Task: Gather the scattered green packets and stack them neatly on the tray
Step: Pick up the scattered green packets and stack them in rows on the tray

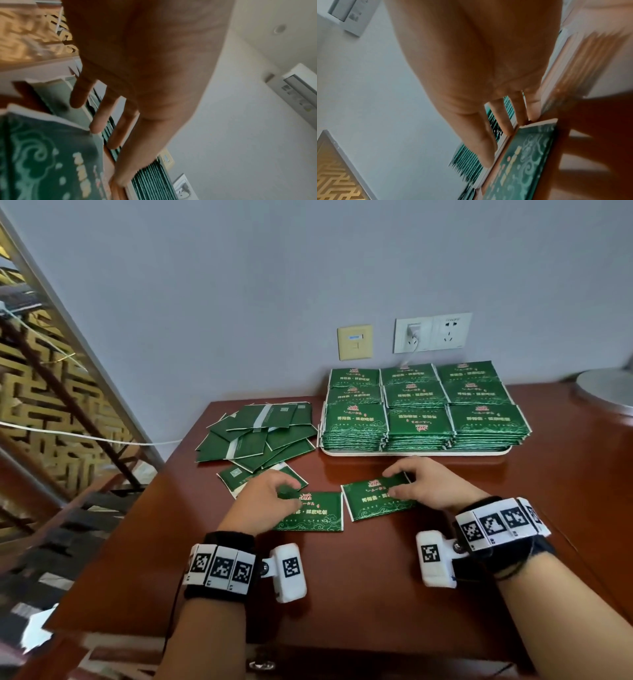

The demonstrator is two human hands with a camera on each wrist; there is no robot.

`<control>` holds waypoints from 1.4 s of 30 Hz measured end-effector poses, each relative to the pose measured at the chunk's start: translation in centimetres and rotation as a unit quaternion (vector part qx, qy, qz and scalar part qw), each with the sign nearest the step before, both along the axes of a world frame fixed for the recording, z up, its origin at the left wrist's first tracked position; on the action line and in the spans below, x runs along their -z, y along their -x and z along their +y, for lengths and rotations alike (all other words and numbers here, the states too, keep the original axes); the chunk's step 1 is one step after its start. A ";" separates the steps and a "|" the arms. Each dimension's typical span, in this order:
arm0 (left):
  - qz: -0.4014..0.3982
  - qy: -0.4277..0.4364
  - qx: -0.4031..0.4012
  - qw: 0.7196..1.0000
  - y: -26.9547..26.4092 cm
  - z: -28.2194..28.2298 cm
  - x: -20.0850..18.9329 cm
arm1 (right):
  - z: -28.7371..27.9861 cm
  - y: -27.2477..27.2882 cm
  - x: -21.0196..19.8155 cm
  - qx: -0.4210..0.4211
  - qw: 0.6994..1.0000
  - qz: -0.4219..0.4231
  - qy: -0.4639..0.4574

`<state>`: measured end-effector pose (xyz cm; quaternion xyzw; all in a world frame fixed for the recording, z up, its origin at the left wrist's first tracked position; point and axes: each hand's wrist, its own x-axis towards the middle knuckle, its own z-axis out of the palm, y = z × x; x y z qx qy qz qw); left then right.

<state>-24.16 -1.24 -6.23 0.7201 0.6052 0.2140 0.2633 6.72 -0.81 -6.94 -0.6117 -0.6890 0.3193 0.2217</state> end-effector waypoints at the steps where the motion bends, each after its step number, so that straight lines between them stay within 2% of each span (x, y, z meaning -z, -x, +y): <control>1: 0.016 0.010 -0.002 1.000 -0.1 0.1 0.1 | 0.1 0.0 0.2 0.005 1.000 -0.002 0.003; 8: 0.123 0.058 -0.005 0.991 -0.1 1.3 0.6 | 0.5 0.0 0.9 0.021 0.999 -0.019 0.016; 15: 0.119 0.065 -0.024 0.990 -0.8 1.3 0.4 | 0.2 0.1 0.7 0.019 0.999 -0.023 0.010; 21: 0.020 0.049 -0.021 0.998 -1.2 0.8 0.2 | -0.3 -0.1 0.1 0.066 0.997 0.027 -0.023; 25: -0.064 0.028 -0.027 0.997 -1.5 0.6 -0.4 | -0.7 -0.3 -0.7 0.076 0.989 0.109 -0.058; 32: -0.237 -0.006 -0.056 0.970 -3.0 1.5 -3.1 | -0.4 -2.1 -3.0 0.091 0.968 0.189 -0.141; 38: -0.302 -0.044 -0.085 0.948 -5.7 4.9 -5.6 | 1.2 -4.4 -5.4 0.133 0.948 0.239 -0.164; 42: -0.325 -0.070 -0.082 0.940 -8.0 8.1 -6.7 | 3.3 -6.2 -6.2 0.163 0.949 0.224 -0.154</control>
